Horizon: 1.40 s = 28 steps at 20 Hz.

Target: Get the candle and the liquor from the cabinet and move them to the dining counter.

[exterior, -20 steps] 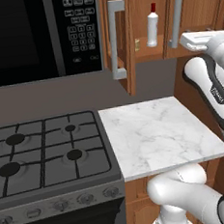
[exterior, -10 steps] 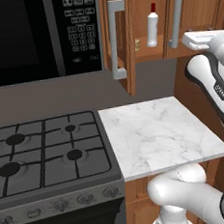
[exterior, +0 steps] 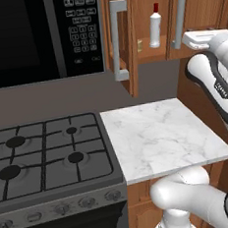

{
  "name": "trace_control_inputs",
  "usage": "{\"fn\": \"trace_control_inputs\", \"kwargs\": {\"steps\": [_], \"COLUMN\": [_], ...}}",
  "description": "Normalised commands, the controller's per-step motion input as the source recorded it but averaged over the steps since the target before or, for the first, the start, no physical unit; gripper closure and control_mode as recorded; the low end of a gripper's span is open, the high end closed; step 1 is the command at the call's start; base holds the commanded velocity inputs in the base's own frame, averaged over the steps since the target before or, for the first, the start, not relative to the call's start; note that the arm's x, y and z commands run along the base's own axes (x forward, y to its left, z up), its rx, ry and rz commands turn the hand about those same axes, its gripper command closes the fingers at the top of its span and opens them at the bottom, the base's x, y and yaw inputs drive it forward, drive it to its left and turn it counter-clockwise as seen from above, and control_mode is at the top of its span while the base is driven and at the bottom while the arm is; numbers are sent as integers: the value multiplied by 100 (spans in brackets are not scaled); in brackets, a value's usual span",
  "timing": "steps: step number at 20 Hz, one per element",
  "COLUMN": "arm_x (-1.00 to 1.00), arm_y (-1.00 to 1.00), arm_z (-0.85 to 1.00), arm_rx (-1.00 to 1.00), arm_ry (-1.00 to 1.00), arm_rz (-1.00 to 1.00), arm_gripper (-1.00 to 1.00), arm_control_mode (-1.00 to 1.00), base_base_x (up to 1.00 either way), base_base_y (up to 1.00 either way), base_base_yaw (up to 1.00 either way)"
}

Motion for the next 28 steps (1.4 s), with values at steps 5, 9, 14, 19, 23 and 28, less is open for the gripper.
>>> {"fn": "trace_control_inputs", "kwargs": {"steps": [5, 9, 14, 19, 23, 28], "arm_x": [14, 20, 26, 21, 16, 19], "arm_y": [3, 0, 0, 0, 0, 0], "arm_z": [0, 0, 0, 0, 0, 0], "arm_rx": [0, 0, 0, 0, 0, 0], "arm_ry": [0, 0, 0, 0, 0, 0], "arm_rz": [0, 0, 0, 0, 1, 0], "arm_gripper": [-100, -100, -100, -100, -100, -100], "arm_control_mode": [-100, -100, -100, -100, -100, -100], "base_base_x": [0, 0, 0, 0, 0, 0], "base_base_y": [0, 0, 0, 0, 0, 0], "base_base_yaw": [0, 0, 0, 0, 0, 0]}}
